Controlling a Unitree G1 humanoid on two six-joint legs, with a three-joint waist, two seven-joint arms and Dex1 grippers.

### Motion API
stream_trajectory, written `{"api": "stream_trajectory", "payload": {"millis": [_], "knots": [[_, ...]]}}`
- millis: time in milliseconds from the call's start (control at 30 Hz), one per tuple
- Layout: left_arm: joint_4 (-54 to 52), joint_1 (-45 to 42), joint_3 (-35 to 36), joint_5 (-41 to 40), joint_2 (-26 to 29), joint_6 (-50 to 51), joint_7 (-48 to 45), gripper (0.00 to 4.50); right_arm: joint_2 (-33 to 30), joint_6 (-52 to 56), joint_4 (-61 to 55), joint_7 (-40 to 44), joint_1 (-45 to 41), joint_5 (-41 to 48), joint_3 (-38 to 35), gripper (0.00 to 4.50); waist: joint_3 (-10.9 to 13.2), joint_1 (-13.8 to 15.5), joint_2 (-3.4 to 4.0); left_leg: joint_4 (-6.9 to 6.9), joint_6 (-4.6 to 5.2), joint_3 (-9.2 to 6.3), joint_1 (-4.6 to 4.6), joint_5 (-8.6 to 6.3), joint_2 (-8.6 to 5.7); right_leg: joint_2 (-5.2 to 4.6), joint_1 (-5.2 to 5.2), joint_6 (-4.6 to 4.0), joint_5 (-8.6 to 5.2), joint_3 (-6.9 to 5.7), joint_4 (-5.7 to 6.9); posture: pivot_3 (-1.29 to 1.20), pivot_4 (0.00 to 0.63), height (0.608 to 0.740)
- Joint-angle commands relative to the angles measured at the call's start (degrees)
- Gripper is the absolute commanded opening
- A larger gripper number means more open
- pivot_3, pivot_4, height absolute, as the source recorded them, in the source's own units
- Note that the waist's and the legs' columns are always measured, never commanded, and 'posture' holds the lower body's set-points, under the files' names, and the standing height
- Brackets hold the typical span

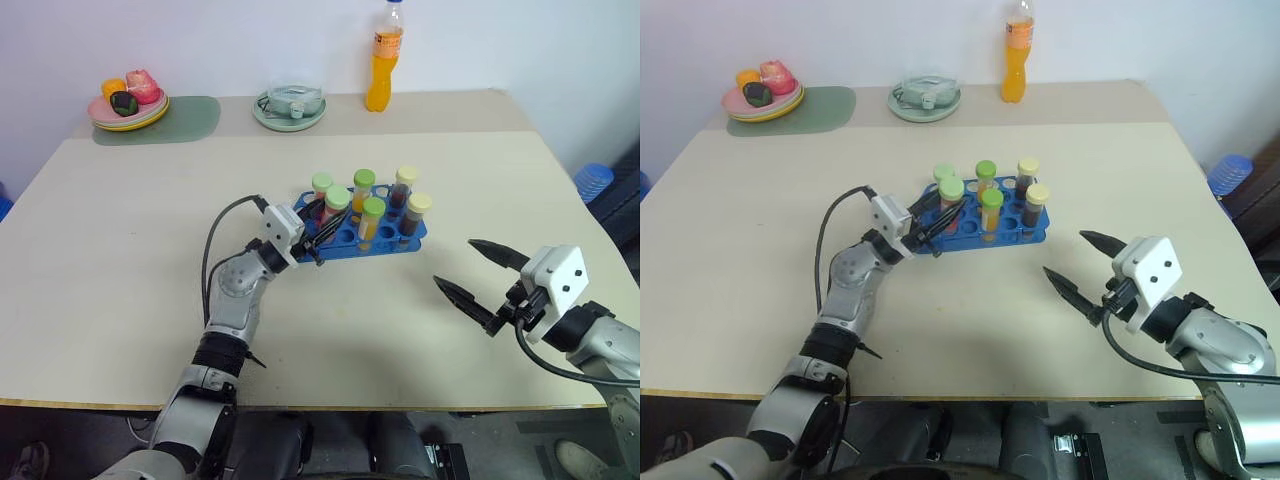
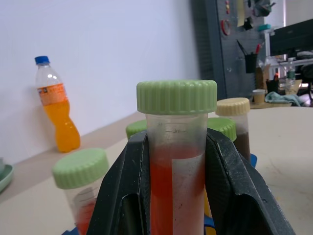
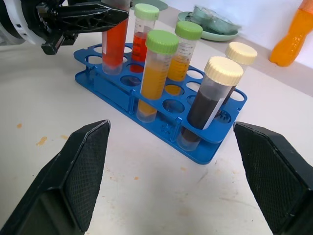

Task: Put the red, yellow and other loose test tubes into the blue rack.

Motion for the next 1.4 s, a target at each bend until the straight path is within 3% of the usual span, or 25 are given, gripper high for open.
{"api": "stream_trajectory", "payload": {"millis": [33, 267, 367, 500, 767, 1067, 1233, 1400], "knots": [[2.7, -1.0, 0.1, -0.4, -0.3, -1.5, -0.6, 1.16, -0.8, 0.1, -2.9, -0.4, -0.1, 0.9, -2.1, 4.15, 0.0, 0.0, 0.00, 0.00, 0.00, 0.00, 0.00, 0.00, 0.00, 0.00, 0.00, 0.00, 0.00, 0.00, 0.00, 0.00, 0.150, 0.740], [3.8, -0.8, 0.4, -4.7, -1.5, 2.3, -6.6, 1.16, -0.5, -0.3, -2.6, -0.6, -0.3, 0.4, -1.5, 4.15, 0.0, 0.0, 0.00, 0.00, 0.01, -0.01, 0.00, 0.00, 0.00, 0.00, 0.00, 0.00, 0.00, 0.00, 0.00, 0.00, 0.150, 0.740], [1.1, -0.1, 1.0, -8.0, -1.3, 5.8, -9.1, 2.34, -0.2, -0.8, -2.3, -0.6, -0.3, 0.3, -1.2, 4.15, 0.0, 0.0, -0.01, 0.00, 0.02, -0.01, -0.01, -0.01, 0.00, 0.00, 0.00, 0.00, 0.00, -0.01, 0.00, 0.00, 0.150, 0.740], [-2.2, 0.4, 1.2, -6.3, -0.4, 8.0, -6.4, 4.46, 0.3, -1.5, -1.7, -0.8, -0.5, -0.1, -0.5, 4.15, 0.0, -0.1, -0.01, 0.00, 0.01, -0.02, -0.01, -0.01, 0.00, 0.01, -0.01, 0.00, 0.00, -0.01, 0.01, 0.00, 0.150, 0.740], [-12.3, 3.2, 1.0, -4.5, 3.6, 14.8, -2.6, 4.46, 2.0, -3.2, 0.6, -1.4, -2.1, -0.9, 1.8, 4.15, 0.0, -0.1, -0.01, 0.00, 0.01, -0.02, 0.01, 0.00, 0.01, 0.02, -0.01, 0.00, 0.00, 0.00, 0.01, 0.00, 0.150, 0.740], [-23.5, 13.4, 6.9, -10.7, 13.9, 22.6, -5.1, 4.46, 3.5, -8.6, 7.8, 0.3, -3.1, -3.2, 2.8, 4.15, 0.0, -0.2, 0.03, -0.04, 0.01, -0.02, 0.04, 0.00, 0.01, 0.04, -0.03, 0.00, 0.00, 0.01, 0.02, 0.00, 0.150, 0.740], [-31.3, 21.3, 11.3, -15.9, 20.7, 30.0, -5.9, 4.46, 3.8, -11.0, 9.2, 1.7, 0.8, -2.5, 0.1, 4.15, 0.0, 0.0, 0.07, -0.08, 0.01, -0.02, 0.05, -0.01, 0.01, 0.04, -0.02, -0.01, 0.00, 0.03, 0.02, 0.00, 0.150, 0.740], [-34.8, 25.1, 13.9, -18.3, 23.8, 33.5, -6.2, 4.46, 4.8, -13.7, 11.5, 1.7, 3.4, -3.1, -1.1, 4.15, 0.0, 0.0, 0.07, -0.08, 0.02, -0.03, 0.21, -0.01, 0.00, 0.03, 0.17, -0.01, -0.01, 0.03, -0.01, 0.00, 0.150, 0.740]]}}
